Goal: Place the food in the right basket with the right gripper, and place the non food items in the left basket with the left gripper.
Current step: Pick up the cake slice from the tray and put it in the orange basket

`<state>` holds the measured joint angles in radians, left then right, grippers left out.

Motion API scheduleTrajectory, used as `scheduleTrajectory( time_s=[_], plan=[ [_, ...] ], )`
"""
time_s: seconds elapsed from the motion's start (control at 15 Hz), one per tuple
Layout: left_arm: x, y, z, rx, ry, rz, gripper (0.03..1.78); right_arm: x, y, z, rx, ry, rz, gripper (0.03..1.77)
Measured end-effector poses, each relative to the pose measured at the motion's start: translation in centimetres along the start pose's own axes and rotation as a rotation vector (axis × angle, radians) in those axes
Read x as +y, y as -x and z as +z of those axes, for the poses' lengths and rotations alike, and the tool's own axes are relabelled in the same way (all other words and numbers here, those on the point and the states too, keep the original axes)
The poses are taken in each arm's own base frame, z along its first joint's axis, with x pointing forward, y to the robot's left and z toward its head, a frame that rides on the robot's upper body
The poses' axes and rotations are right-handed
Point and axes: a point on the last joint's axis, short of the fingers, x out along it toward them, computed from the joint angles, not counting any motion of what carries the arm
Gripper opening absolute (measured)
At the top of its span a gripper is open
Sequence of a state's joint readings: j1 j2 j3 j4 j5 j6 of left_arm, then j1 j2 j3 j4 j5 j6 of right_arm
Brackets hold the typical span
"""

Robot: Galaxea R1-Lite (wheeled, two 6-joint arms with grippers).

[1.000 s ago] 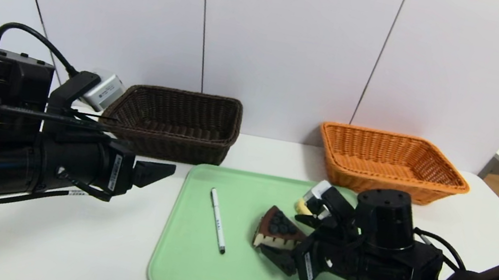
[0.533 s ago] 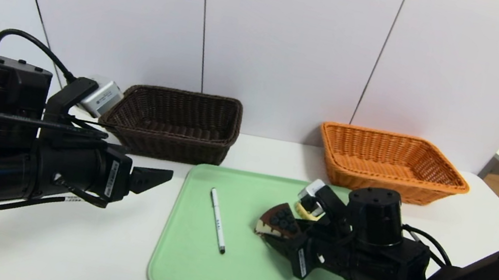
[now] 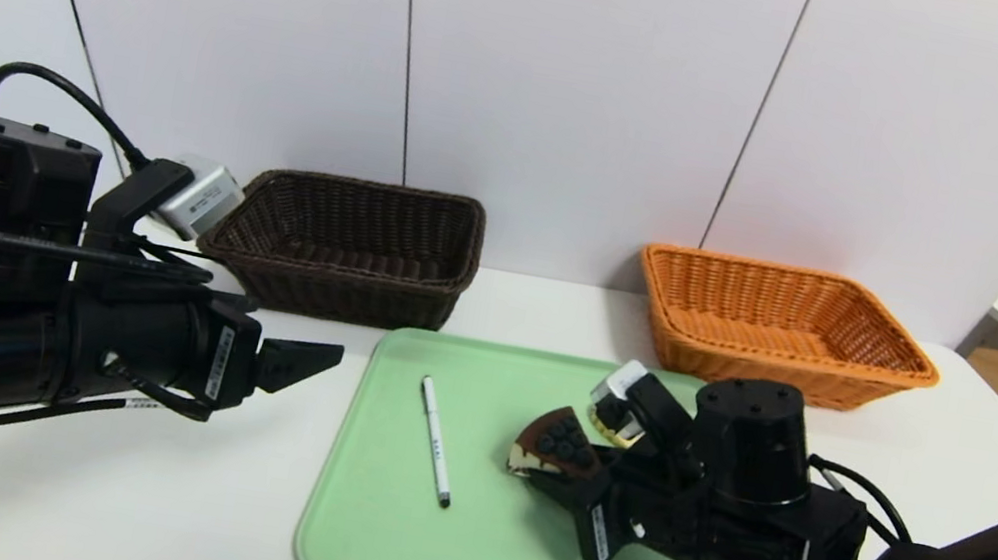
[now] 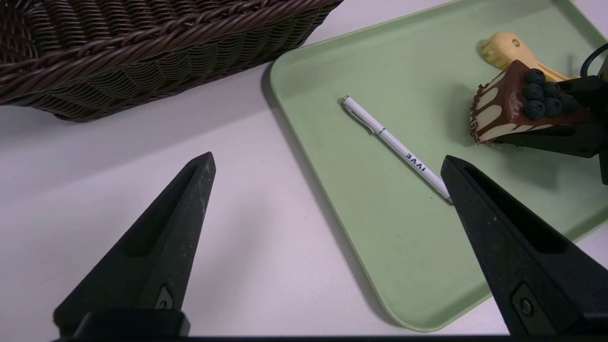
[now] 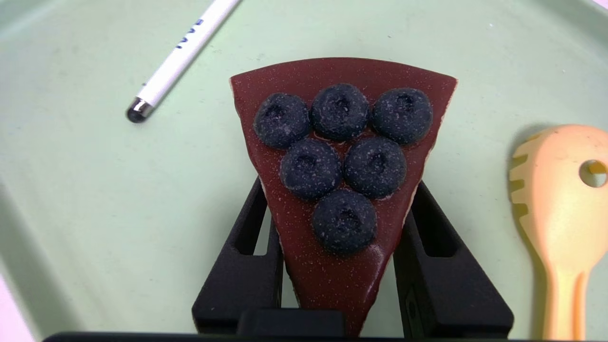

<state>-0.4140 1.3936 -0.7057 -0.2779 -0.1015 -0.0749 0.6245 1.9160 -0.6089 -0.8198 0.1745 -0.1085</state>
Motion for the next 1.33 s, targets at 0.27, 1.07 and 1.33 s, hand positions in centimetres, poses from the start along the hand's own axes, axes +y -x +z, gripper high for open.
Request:
scheduleTrajectory(
  time_s=[0.27,1.07,1.33],
  plan=[
    [0.0,0.1,0.0,-0.003,0.0,0.0,1.69,0.4,0.3,1.6,-0.055,0.011,-0.037,0.64],
    [0.0,-0.1,-1.5,0.027,0.001,-0.04,1.69,-7.0,3.3,12.6,-0.462,-0.114,-0.473,0.61],
    [0.0,-0.2,-1.7,0.033,0.002,-0.044,1.69,-8.4,4.2,13.0,-0.459,-0.159,-0.627,0.61]
  ],
)
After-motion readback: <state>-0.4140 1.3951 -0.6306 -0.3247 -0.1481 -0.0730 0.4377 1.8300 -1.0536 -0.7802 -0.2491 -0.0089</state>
